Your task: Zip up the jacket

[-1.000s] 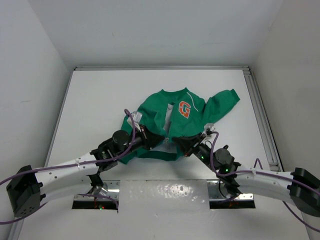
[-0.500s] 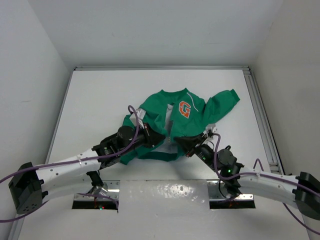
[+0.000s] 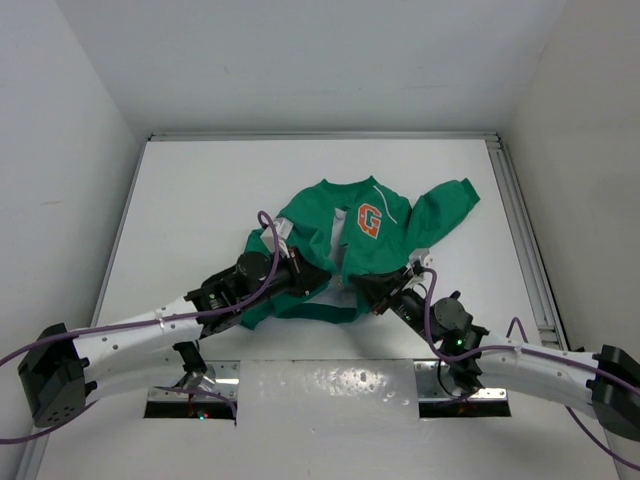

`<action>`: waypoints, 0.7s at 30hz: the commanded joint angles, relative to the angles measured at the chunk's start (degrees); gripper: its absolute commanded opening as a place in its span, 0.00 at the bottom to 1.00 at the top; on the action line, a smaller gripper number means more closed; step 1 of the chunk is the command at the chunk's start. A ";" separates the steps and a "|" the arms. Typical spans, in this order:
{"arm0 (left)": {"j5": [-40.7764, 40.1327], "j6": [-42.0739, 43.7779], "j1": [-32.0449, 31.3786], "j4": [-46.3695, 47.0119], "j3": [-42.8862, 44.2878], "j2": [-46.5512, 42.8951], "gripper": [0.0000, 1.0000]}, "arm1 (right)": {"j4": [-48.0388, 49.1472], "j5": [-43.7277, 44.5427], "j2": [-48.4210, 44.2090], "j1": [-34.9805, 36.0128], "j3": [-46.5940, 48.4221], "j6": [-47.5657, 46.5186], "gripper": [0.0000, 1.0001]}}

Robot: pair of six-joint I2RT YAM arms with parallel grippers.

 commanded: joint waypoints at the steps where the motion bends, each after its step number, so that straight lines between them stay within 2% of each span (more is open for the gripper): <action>1: 1.36 -0.60 0.17 2.55 1.90 -0.82 0.00 | 2.94 0.56 -0.17 0.44 0.73 -1.40 0.00; 21: 6.63 -0.51 0.17 3.43 1.99 0.33 0.00 | 3.91 0.82 -0.34 0.44 1.26 -2.28 0.00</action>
